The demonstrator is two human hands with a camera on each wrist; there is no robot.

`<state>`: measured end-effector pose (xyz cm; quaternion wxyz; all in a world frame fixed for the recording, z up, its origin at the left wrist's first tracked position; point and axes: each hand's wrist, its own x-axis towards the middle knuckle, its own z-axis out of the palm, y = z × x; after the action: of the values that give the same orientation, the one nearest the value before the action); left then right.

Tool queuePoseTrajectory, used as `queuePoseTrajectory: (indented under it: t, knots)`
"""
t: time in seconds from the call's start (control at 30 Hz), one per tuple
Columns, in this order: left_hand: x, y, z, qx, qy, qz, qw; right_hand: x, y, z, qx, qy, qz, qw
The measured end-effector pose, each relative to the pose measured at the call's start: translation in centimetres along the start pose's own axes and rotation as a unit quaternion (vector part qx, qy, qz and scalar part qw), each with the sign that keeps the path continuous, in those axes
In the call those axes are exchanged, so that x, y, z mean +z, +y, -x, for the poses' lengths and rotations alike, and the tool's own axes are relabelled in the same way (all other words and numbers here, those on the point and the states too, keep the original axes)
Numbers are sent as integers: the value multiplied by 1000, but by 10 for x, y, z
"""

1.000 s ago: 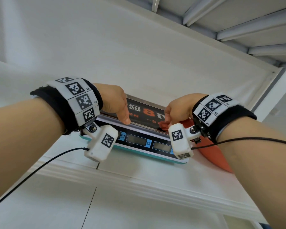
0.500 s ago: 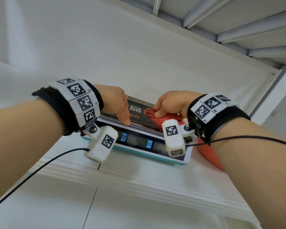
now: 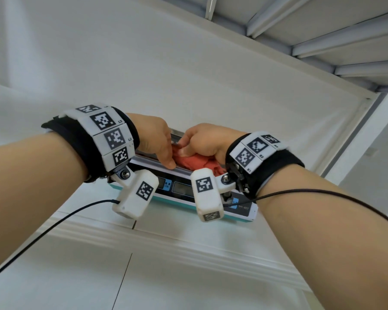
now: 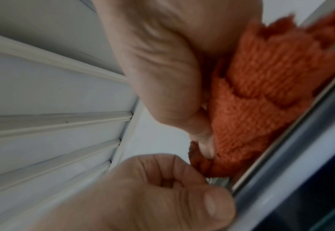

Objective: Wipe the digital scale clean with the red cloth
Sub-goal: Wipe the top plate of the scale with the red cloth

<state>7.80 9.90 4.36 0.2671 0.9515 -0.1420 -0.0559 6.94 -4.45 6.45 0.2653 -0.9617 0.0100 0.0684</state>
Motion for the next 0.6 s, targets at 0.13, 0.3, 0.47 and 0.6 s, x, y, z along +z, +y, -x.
queuePoseTrajectory:
  t: [0.13, 0.3, 0.47, 0.6]
  knots:
    - [-4, -10, 2, -22, 13, 10, 1000, -12, 1, -1, 27, 10, -2, 1000]
    - [-8, -18, 6, -39, 30, 17, 999, -25, 7, -6, 63, 17, 138, 988]
    - [-9, -26, 4, -65, 34, 5, 997, -10, 2, -5, 29, 18, 234, 972]
    - [-9, -31, -1, -69, 25, 10, 997, 1, -12, -14, 4, 22, 139, 990]
